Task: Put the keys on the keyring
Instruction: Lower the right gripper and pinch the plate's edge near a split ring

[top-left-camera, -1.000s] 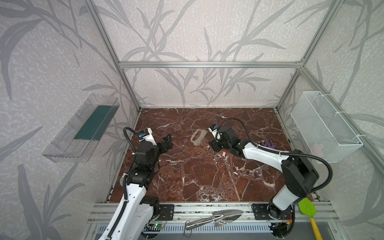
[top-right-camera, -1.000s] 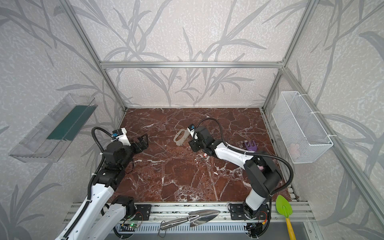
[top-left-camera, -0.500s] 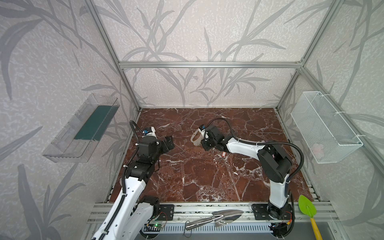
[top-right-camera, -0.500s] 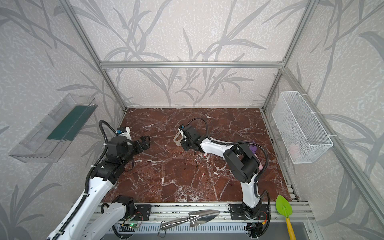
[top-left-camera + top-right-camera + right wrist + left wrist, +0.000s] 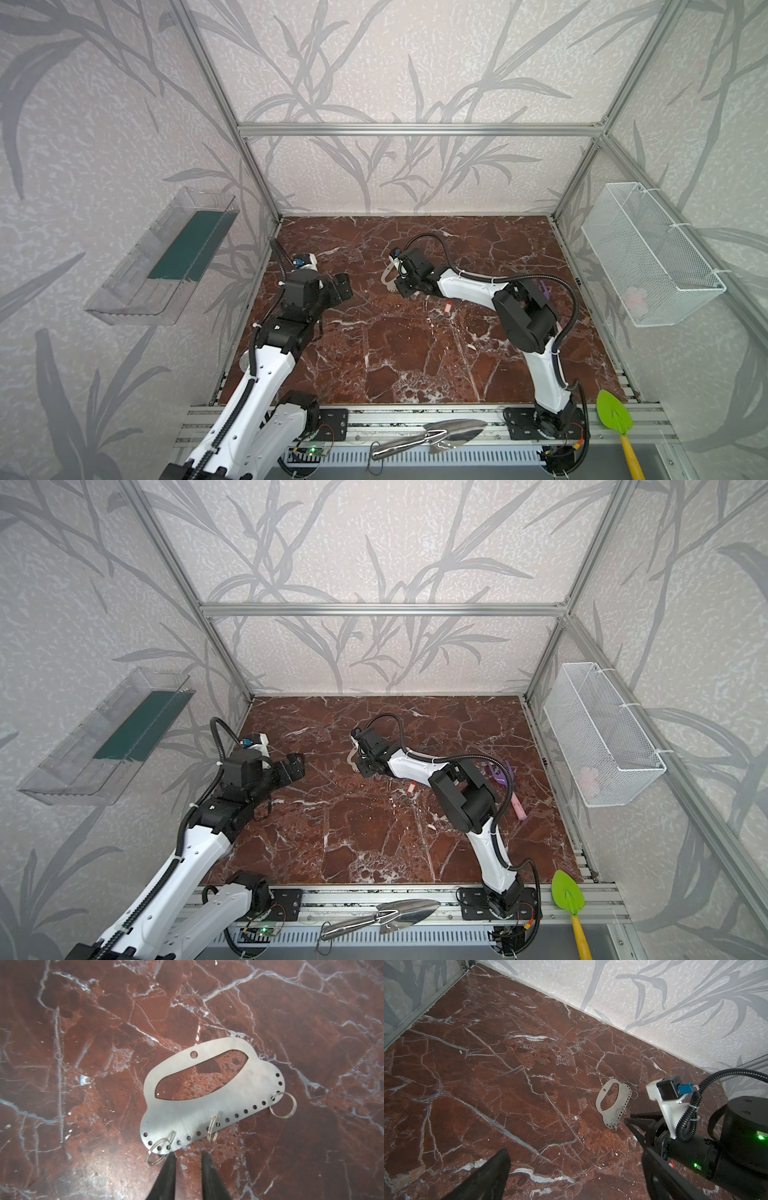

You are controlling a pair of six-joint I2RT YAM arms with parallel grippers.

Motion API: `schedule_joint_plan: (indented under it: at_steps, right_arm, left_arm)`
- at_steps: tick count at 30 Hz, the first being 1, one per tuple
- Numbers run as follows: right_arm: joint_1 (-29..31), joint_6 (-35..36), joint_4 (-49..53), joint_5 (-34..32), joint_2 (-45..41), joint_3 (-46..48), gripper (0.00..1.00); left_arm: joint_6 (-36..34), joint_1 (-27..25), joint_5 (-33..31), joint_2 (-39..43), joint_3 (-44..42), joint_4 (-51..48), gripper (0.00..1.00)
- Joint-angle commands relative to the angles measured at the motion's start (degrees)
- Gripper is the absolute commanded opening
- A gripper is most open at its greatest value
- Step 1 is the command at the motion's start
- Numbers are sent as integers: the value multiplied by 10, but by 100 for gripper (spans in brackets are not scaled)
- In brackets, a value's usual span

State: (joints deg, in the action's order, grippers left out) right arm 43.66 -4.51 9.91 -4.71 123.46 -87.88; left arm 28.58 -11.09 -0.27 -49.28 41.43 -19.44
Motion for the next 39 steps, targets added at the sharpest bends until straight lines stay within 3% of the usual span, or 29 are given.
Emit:
schedule_joint_plan:
  at_steps: [1, 23, 39]
  right_arm:
    - [4, 11, 31, -19, 16, -31, 22]
    - [2, 36, 94, -96, 79, -124, 16]
    - [-12, 41, 96, -65, 79, -128, 12]
  left_arm:
    - [-5, -4, -17, -2, 28, -16, 99]
    - [-13, -15, -25, 0, 48, -29, 99]
    - [-12, -23, -29, -2, 47, -29, 99]
